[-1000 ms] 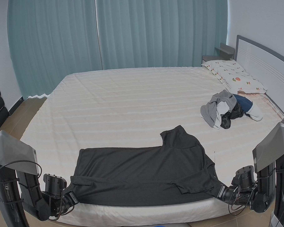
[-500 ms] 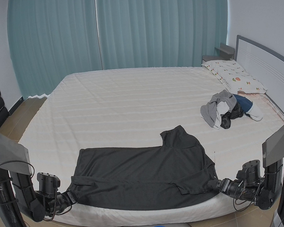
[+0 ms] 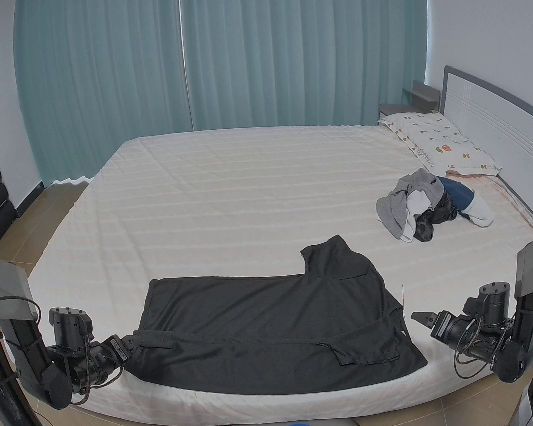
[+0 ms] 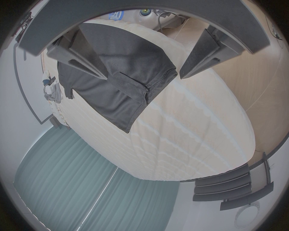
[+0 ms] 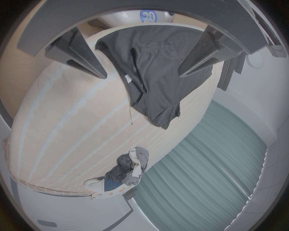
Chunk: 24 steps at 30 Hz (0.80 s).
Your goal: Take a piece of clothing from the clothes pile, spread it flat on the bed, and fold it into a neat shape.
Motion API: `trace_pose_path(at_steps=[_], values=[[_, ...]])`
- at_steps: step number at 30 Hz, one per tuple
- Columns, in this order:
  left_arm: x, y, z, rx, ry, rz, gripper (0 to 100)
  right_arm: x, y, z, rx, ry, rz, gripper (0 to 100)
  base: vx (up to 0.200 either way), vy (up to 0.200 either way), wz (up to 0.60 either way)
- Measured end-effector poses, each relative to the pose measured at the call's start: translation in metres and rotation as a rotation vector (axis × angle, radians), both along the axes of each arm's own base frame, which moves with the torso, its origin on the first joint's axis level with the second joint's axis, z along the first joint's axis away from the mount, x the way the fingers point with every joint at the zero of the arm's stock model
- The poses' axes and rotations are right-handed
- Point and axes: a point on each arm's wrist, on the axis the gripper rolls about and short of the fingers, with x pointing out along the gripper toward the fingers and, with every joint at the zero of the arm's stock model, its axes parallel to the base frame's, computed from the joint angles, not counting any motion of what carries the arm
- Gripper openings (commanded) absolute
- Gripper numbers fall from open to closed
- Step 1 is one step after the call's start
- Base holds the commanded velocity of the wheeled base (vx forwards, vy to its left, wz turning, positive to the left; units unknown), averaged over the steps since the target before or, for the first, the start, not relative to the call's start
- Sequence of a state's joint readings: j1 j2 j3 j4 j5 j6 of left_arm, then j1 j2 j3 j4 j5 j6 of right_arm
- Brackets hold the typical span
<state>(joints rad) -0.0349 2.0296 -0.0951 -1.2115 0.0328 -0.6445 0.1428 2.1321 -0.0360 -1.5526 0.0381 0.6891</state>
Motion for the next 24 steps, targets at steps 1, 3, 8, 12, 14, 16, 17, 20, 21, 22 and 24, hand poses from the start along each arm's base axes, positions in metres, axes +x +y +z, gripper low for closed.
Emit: trace_pose_path(at_steps=[1, 3, 8, 12, 14, 16, 17, 20, 21, 22, 24], values=[[0.000, 0.000, 0.000, -0.003, -0.001, 0.000, 100, 0.001, -0.001, 0.000, 0.001, -0.003, -0.003, 100, 0.000, 0.200, 0.00], [0.001, 0.001, 0.000, -0.005, -0.002, 0.002, 100, 0.002, -0.001, 0.001, 0.002, -0.008, -0.004, 100, 0.000, 0.000, 0.00], [0.003, 0.002, 0.000, -0.007, -0.008, 0.006, 100, 0.004, -0.001, 0.001, 0.005, -0.014, -0.004, 100, 0.000, 0.000, 0.00], [0.006, 0.003, 0.000, -0.012, -0.013, 0.017, 100, 0.007, -0.001, 0.001, 0.013, -0.024, -0.005, 100, 0.000, 0.000, 0.00], [0.007, 0.003, -0.001, -0.020, -0.013, 0.025, 100, 0.008, 0.000, 0.001, 0.015, -0.027, -0.005, 100, 0.100, 0.000, 0.00], [0.007, 0.002, -0.001, -0.038, -0.014, 0.039, 100, 0.008, 0.000, 0.001, 0.017, -0.027, -0.003, 100, 0.200, 0.000, 0.00], [0.008, 0.002, -0.001, -0.052, -0.016, 0.049, 100, 0.008, 0.001, 0.001, 0.018, -0.027, -0.001, 100, 0.200, 0.000, 0.00], [0.011, 0.000, -0.001, -0.076, -0.019, 0.061, 100, 0.008, 0.004, 0.001, 0.022, -0.025, 0.011, 100, 0.133, 0.000, 0.00], [0.012, 0.000, -0.002, -0.079, -0.020, 0.061, 100, 0.008, 0.005, 0.001, 0.023, -0.024, 0.015, 100, 0.000, 0.000, 0.00], [0.012, -0.002, -0.002, -0.085, -0.019, 0.062, 100, 0.008, 0.005, 0.000, 0.024, -0.023, 0.017, 100, 0.000, 0.000, 0.00], [0.013, -0.005, -0.002, -0.100, -0.024, 0.061, 100, 0.009, 0.007, 0.000, 0.025, -0.021, 0.021, 100, 0.000, 0.000, 0.00]])
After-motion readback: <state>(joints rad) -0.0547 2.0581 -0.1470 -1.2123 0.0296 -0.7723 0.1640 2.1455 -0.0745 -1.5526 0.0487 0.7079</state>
